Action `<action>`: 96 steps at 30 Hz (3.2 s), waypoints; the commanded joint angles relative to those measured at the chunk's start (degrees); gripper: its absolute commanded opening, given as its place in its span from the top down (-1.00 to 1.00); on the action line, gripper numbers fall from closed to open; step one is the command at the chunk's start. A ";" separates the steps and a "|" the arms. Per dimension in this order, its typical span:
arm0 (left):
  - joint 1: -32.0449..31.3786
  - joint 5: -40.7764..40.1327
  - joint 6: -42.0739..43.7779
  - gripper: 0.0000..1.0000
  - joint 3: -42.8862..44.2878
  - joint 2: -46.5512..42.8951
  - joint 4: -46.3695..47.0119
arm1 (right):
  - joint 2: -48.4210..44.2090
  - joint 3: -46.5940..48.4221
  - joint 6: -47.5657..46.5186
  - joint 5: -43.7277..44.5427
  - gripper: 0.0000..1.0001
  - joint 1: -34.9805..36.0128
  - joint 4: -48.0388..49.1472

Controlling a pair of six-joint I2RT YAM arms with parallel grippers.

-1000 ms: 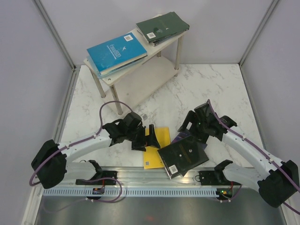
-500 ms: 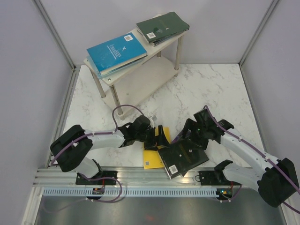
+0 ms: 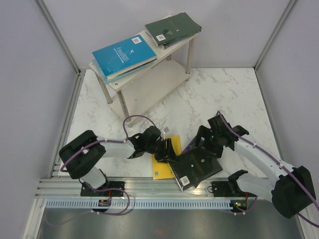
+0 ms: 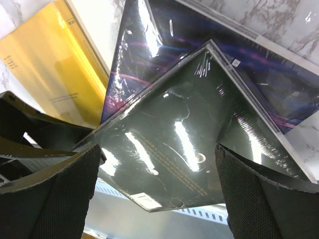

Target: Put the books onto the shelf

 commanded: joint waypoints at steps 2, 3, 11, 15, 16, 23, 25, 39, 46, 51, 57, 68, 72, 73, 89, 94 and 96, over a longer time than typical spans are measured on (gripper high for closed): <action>-0.44 4.61 0.77 0.09 -0.53 -1.53 2.72 | 1.09 0.35 -2.05 -0.97 -0.96 -0.77 -0.03; -0.44 5.05 0.86 0.41 -0.36 -1.45 2.72 | 1.35 0.44 -2.13 -0.97 -0.96 -0.85 -0.03; -0.35 4.36 -0.81 0.95 0.52 -4.16 0.71 | 1.09 4.03 -2.75 -1.49 -0.96 -1.21 0.06; 0.09 1.46 -1.60 0.95 2.97 -8.99 -4.57 | -1.11 14.04 -2.05 -1.67 -0.96 -1.30 1.12; 0.26 0.67 -2.12 0.95 3.16 -10.13 -4.92 | -1.46 15.80 -1.79 -1.85 -0.96 -1.30 1.20; 4.03 -6.97 -9.58 0.95 1.84 -21.99 -9.49 | -2.07 27.06 2.52 -4.83 -0.96 -1.38 3.75; 5.27 -10.57 -14.31 0.95 -0.53 -28.03 -8.97 | -4.00 27.86 4.79 -4.92 -0.96 -1.47 7.08; 8.00 -33.60 -31.21 0.95 -13.79 -58.64 -6.86 | -8.40 9.42 21.48 -11.78 -0.96 -1.65 18.60; 7.91 -36.69 -33.77 0.95 -15.12 -62.26 -6.42 | -11.48 0.53 30.55 -13.27 -0.96 -1.47 26.51; 8.00 -38.36 -34.38 0.95 -14.95 -62.00 -4.32 | -11.92 -3.07 36.17 -10.83 -0.96 2.47 31.60; 8.00 -39.15 -34.56 0.95 -15.39 -61.56 -0.71 | -8.94 -6.59 41.99 -7.91 -0.62 9.59 39.35; 7.91 -39.94 -35.79 0.95 -17.14 -63.23 0.26 | -4.20 -8.43 46.46 -4.49 0.12 10.92 55.56; 7.91 -40.64 -36.40 0.95 -17.93 -64.02 0.26 | 1.16 -8.88 49.54 -4.13 0.26 11.01 69.47; 8.00 -40.65 -36.41 0.95 -18.11 -64.11 0.26 | 2.39 -8.53 50.59 -3.96 0.33 11.01 72.19; 8.08 -29.23 -27.19 0.26 -13.81 -58.32 -13.62 | 26.28 11.49 43.24 -15.63 1.00 3.19 86.82; 8.17 -30.01 -26.39 -0.37 -13.19 -58.13 -17.05 | 34.90 21.17 40.23 -18.90 1.00 1.08 84.88; 8.78 -30.71 -26.21 -0.71 -12.66 -58.83 -20.03 | 36.85 23.02 39.70 -19.51 1.00 0.64 84.53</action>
